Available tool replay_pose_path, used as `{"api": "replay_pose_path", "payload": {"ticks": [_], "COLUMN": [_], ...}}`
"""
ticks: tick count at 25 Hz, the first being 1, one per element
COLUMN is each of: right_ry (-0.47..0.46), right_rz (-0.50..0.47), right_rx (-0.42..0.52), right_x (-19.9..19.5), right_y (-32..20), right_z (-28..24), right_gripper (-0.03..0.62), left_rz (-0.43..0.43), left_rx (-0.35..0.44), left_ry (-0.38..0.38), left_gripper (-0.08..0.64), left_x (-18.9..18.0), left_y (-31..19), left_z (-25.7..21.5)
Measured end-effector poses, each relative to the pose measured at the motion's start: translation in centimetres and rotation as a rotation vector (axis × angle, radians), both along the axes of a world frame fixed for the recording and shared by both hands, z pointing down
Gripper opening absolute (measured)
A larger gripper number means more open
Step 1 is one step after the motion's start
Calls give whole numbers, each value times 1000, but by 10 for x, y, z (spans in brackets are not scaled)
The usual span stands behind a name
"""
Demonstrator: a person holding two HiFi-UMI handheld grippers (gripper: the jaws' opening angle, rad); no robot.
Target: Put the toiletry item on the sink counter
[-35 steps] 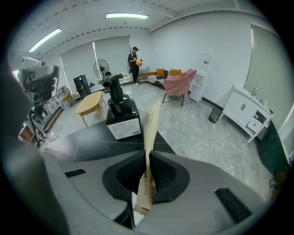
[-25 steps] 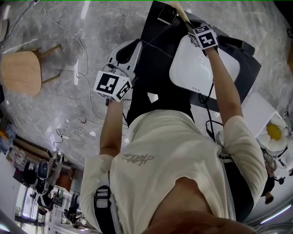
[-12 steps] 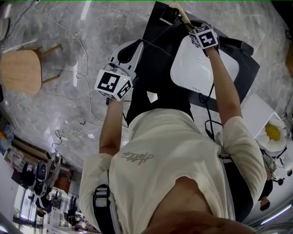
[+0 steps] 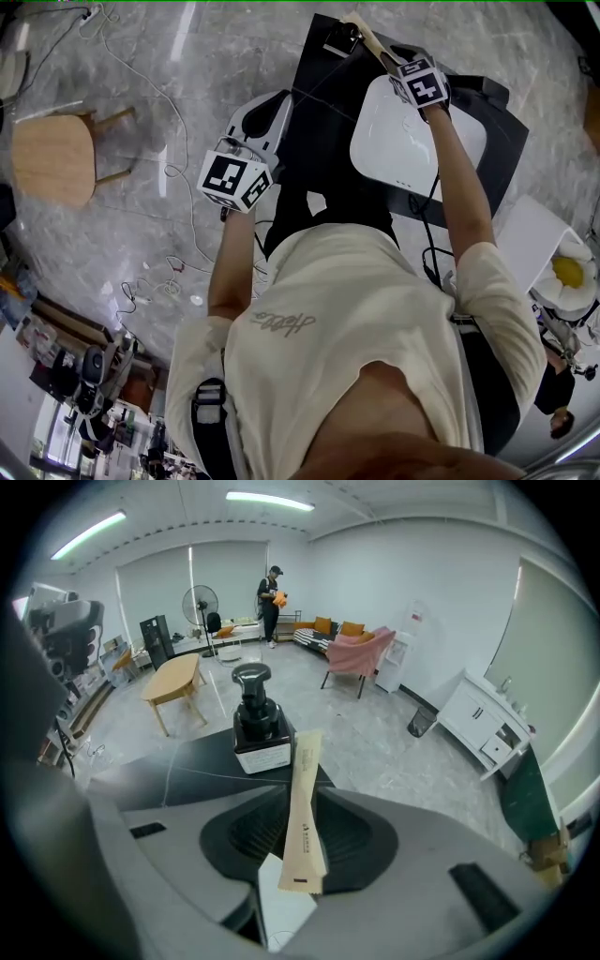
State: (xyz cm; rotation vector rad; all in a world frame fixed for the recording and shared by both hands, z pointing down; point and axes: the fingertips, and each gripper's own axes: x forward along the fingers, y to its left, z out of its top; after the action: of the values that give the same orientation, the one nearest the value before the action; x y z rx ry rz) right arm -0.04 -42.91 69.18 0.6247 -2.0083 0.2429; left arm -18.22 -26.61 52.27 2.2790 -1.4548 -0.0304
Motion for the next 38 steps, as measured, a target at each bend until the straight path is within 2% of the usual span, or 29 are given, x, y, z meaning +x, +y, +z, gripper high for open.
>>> {"api": "replay_pose_path", "payload": {"ticks": [7,9,14,15,18,24,28,32,38], "right_ry": [-97,-114,-165,-179,-226,-386,-475,-559,-631], "right_rz": [66,91,130,138,162,247,300,355,362], "right_rx": [37,59,95,104,134,194,233,318,442], "right_x": [18,26,45,49,59,78,99,115,121], "right_y": [27,38,68,74,95,128,161,176,200], "right_z": [-49,-63,-99,-105,-126,-180,-195,-215,-263], "right_gripper": [98,21,20,-2,-5,-6,-6,-6,-6], "left_rz": [26,38,62,69,89,113,127,127,153], "left_rx": [25,27,47,54,76,134,169,190,204], "left_ry": [-5,-10,-15,-18,-30,-64,-83,-94,-107], "left_gripper": [2,2,2,2,2,2,2,2,2], "left_x": [13,17,30,34,44,58,62,58,61], "left_y": [23,32,49,52,64,72,88,93,99], "left_z": [-21,-26,-43,-47,-58,-92,-108,-117,-132]}}
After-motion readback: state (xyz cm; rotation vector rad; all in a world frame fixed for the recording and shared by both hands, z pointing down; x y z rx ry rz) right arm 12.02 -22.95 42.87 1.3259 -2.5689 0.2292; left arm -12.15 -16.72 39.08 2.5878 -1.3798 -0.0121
